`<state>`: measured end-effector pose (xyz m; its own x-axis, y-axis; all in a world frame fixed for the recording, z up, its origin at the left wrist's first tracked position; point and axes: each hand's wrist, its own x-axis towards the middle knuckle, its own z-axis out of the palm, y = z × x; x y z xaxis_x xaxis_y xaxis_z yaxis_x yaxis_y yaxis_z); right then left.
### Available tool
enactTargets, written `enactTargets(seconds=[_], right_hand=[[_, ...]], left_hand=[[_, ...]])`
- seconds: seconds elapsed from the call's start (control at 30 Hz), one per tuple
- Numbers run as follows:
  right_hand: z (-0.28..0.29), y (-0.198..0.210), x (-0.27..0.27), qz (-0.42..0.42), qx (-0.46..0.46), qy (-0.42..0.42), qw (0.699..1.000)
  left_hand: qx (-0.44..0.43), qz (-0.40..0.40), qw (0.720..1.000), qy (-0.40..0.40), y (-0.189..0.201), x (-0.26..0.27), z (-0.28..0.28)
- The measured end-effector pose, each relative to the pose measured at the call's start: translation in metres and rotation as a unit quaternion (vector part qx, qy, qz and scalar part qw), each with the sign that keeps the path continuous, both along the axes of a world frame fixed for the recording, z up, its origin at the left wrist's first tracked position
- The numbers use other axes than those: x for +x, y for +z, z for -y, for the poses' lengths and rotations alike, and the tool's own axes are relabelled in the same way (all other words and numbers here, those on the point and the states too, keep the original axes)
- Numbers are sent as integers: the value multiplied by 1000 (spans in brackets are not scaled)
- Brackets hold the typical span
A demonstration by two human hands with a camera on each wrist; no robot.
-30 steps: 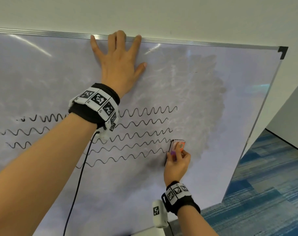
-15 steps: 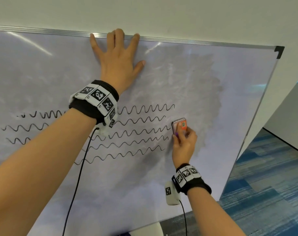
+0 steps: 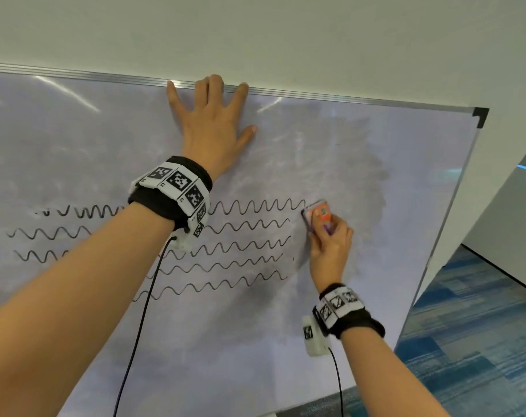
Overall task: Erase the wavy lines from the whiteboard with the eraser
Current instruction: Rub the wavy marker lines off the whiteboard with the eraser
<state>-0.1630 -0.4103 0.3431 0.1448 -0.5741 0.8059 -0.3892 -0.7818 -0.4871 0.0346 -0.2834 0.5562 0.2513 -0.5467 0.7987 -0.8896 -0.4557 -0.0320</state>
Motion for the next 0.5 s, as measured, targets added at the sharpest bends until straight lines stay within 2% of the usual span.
enactTargets(seconds=[0.1, 0.23, 0.3, 0.37, 0.5], right_hand=[[0, 15, 9, 5, -16, -5, 1000], [-23, -18, 6, -119, -87, 15, 989], [-21, -20, 2, -147, -103, 14, 984], [-12, -6, 3, -120, -87, 0, 989], [3, 31, 12, 4, 0, -31, 1000]], left_hand=[[3, 0, 1000, 1, 1, 0, 0], [4, 2, 1000, 5, 2, -1, 0], [5, 6, 1000, 7, 2, -1, 0], [7, 8, 1000, 8, 1, 0, -1], [4, 3, 1000, 6, 1, -1, 0]])
